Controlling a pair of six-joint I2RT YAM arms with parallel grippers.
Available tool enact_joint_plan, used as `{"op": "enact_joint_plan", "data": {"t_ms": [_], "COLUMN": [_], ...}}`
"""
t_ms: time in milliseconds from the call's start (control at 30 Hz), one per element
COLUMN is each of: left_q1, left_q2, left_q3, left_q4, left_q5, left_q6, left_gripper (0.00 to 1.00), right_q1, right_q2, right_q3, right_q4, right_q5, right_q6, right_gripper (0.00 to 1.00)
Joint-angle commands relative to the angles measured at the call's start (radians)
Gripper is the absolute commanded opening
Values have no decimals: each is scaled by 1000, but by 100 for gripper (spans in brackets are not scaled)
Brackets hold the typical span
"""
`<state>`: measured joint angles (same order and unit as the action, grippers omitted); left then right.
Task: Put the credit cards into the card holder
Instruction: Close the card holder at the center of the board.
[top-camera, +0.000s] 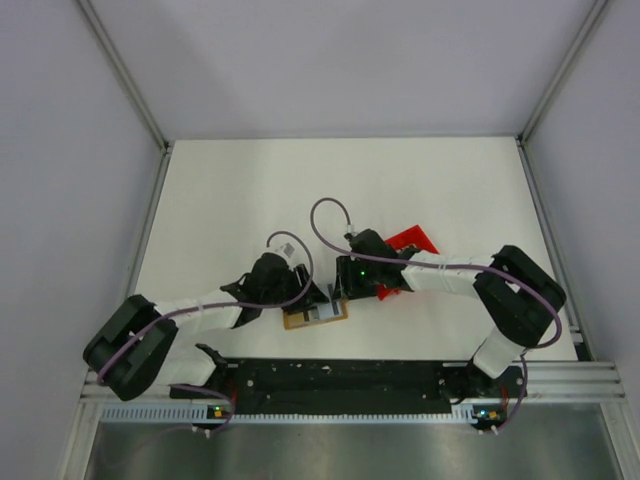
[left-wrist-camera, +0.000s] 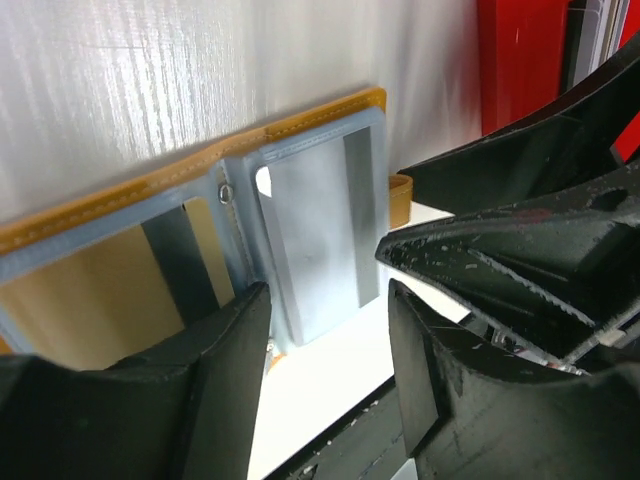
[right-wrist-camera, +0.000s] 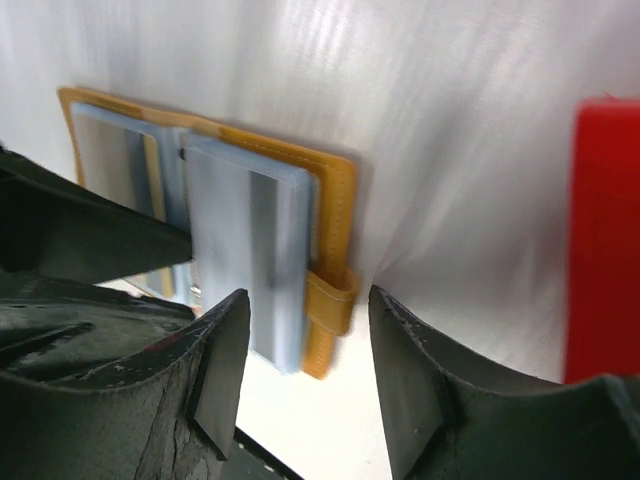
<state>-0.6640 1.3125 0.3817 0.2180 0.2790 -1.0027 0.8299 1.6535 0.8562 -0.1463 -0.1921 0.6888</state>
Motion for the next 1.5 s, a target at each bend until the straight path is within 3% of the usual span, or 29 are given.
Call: {"op": "enact_joint_plan", "data": {"t_ms": [0,133,200,300,467,667,900,1067,1267,1467], "left_q1": [-3,-3,-5,-2,4,15,20,21,21,21], "left_q2": [-97,-179,-228,-269,-347,-440,-430,-432,-391,-390], "left_q3": [74,144,177,226,211,102,-9,-79,-125,-136], "left_q4": [-150,-311,-382,-517,-698,-724,-619,-444,-293,-258], "left_q5": [-67,-135,-196,-323,-487,-495,-394,-285,-175,-165], "left_q6": [88,148,162,156,89,26,44,47,32,13], "left_gripper": [59,69,85,98,98,98,98,97,87,80], "right_q1": [-32,-41,-44,-61,-77,-77,-74,-64,-31,-9], "right_q2": [-84,-136,-155,-169,-155,-101,-43,-23,26,64], "right_q3": [-29,-32,-43,-46,-48,-57,-91,-92,-75,-66], "right_q4": [-13,5,27,34,45,77,139,139,103,85], "right_q5": [36,25,19,-6,-72,-138,-199,-211,-167,-135], "right_q6": [-57,-135,-162,-179,-180,-153,-101,-91,-57,-31], "right_gripper": [52,59,63,66,66,66,66,63,56,53]}}
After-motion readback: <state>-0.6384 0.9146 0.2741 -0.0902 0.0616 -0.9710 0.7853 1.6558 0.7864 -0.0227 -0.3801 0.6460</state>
